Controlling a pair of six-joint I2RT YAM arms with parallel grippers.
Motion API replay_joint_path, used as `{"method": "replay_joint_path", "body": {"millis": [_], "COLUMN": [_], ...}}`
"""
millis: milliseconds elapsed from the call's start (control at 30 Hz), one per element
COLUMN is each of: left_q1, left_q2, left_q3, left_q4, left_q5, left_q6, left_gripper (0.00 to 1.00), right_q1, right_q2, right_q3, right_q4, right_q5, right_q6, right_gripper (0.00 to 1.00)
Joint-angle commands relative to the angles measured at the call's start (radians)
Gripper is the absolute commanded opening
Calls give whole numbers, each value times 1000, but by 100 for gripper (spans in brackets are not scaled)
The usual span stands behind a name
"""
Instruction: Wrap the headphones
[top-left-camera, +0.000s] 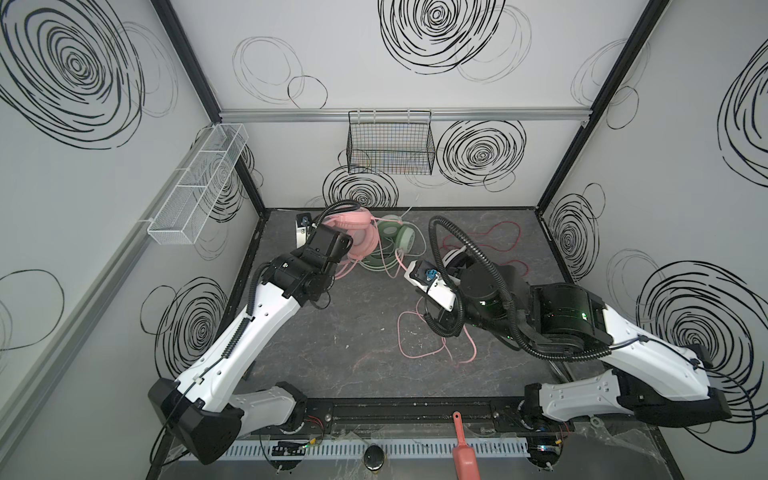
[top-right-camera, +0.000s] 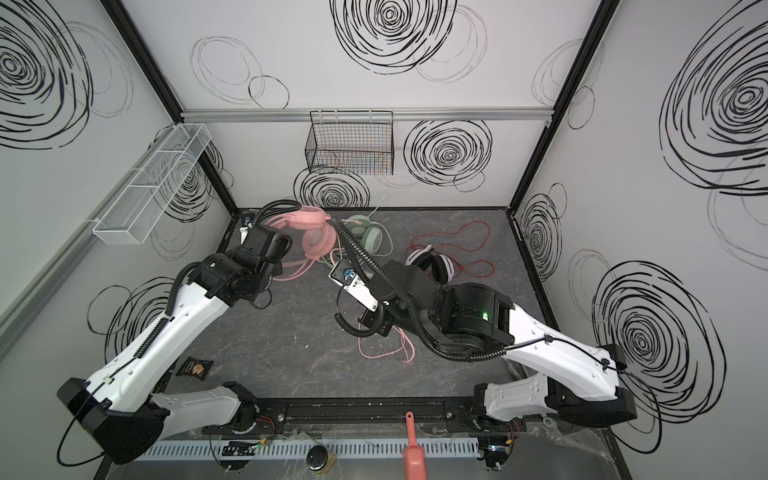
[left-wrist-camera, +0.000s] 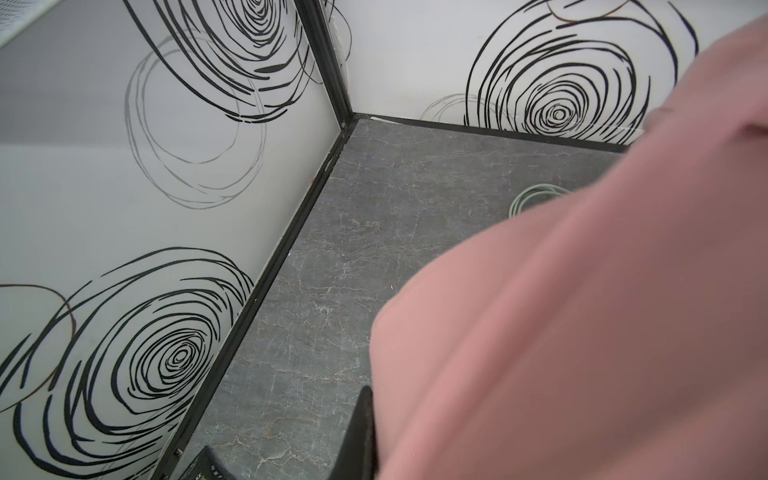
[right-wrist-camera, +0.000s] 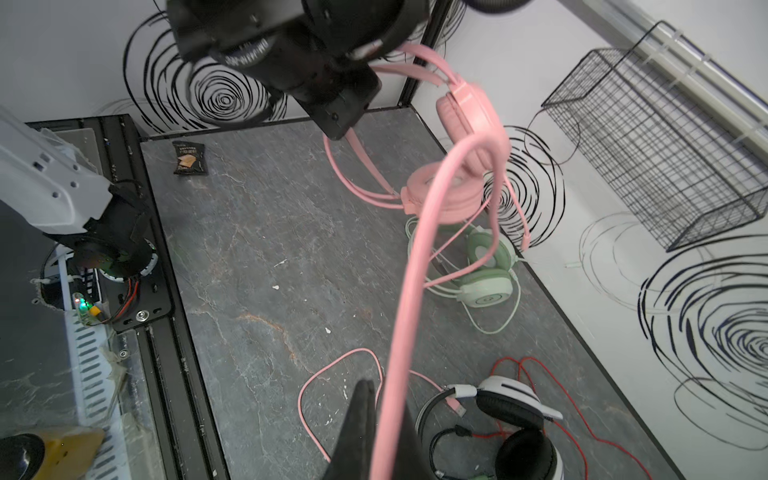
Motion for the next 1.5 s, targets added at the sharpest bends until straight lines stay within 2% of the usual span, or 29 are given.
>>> {"method": "replay_joint_path", "body": {"millis": [0, 167, 267, 333, 467, 733, 867, 933, 1067, 1200, 1400, 1467], "left_q1": [-25, -68, -87, -89, -88, -142, -177, -196, -210, -210, -200, -199], "left_q2": [18, 66, 79, 78, 67, 107, 110, 101, 66, 22, -14, -28], "left_q3": [5, -3, -15, -26, -49, -70, -83, -93, -117, -133, -114, -116], "left_q4": [100, 99, 101, 101, 110, 96, 104, 116, 138, 142, 98, 99], "left_q5": [39, 119, 133, 137, 187, 401, 517, 578, 689, 723, 651, 667], "left_q6": [35, 81, 96, 96, 121, 174, 192, 202, 209, 219, 231, 233], "left_gripper": [0, 0, 0, 0, 0, 0, 0, 0, 0, 0, 0, 0], "right_q1": [7, 12, 35, 53, 80, 84, 81, 60, -45, -113, -159, -169], "right_q2": [32, 171, 226, 232, 205, 138, 149, 152, 140, 69, 16, 8], "right_q3": [126, 419, 544, 563, 531, 471, 469, 469, 458, 324, 191, 147], "right_q4": [15, -83, -127, -126, -83, 42, 24, 12, -40, -16, -52, -67], "right_q5": [-54, -58, 17, 81, 182, 110, 211, 261, 277, 285, 338, 372], "right_q6": [-97, -163, -197, -211, -236, -279, -304, -307, -273, -242, -202, -194], "right_gripper": [0, 0, 0, 0, 0, 0, 0, 0, 0, 0, 0, 0]}}
